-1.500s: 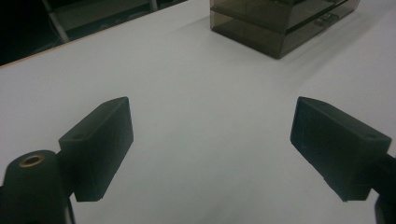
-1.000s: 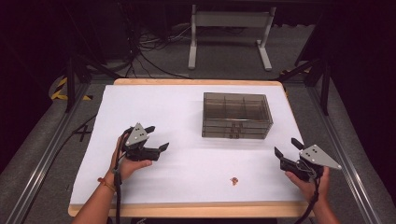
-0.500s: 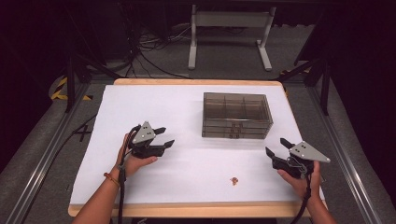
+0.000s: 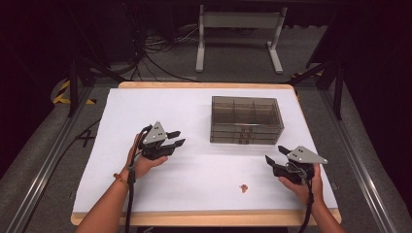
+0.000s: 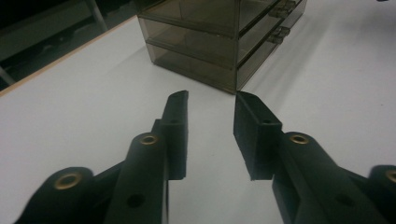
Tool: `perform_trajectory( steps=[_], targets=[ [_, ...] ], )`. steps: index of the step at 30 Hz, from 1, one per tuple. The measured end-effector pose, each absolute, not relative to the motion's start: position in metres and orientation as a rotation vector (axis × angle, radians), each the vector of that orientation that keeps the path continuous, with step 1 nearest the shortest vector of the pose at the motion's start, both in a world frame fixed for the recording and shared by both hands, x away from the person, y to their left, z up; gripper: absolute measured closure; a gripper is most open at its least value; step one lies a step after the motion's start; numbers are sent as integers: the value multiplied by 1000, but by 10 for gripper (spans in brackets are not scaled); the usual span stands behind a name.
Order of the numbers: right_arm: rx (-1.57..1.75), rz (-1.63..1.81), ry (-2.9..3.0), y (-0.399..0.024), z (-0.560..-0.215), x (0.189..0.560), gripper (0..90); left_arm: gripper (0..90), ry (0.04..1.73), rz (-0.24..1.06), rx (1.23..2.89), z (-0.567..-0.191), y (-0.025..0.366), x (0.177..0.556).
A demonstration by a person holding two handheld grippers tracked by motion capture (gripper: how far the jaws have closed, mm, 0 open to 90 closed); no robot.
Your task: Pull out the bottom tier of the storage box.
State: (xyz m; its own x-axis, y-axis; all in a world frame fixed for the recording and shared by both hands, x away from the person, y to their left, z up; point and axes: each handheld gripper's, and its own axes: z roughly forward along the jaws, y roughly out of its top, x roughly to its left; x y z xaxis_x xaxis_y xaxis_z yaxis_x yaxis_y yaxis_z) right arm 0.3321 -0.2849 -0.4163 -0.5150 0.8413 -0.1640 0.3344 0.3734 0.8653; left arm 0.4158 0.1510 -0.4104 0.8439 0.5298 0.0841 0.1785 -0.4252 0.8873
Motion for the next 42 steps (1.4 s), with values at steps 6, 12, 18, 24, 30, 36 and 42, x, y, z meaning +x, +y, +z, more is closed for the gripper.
perform_trajectory(
  steps=[6,12,18,24,30,36,42],
  targets=[
    [1028,1068,2046,-274,-420,338,447,785,479,439,2005,-402,136,429],
    [1068,1018,2126,-254,-418,349,518,831,442,444,2038,-390,116,446],
    [1151,922,2190,-227,-417,367,487,843,434,439,2030,-385,98,458],
    [1238,915,2166,-215,-421,380,481,838,428,420,2026,-385,85,463],
    [1260,906,2149,-205,-426,387,473,826,432,451,2018,-380,81,468],
    [1309,925,2106,-199,-430,390,466,804,422,453,1997,-375,74,468],
    [1368,908,2077,-193,-431,397,488,798,402,482,1999,-368,67,469]
  ],
)
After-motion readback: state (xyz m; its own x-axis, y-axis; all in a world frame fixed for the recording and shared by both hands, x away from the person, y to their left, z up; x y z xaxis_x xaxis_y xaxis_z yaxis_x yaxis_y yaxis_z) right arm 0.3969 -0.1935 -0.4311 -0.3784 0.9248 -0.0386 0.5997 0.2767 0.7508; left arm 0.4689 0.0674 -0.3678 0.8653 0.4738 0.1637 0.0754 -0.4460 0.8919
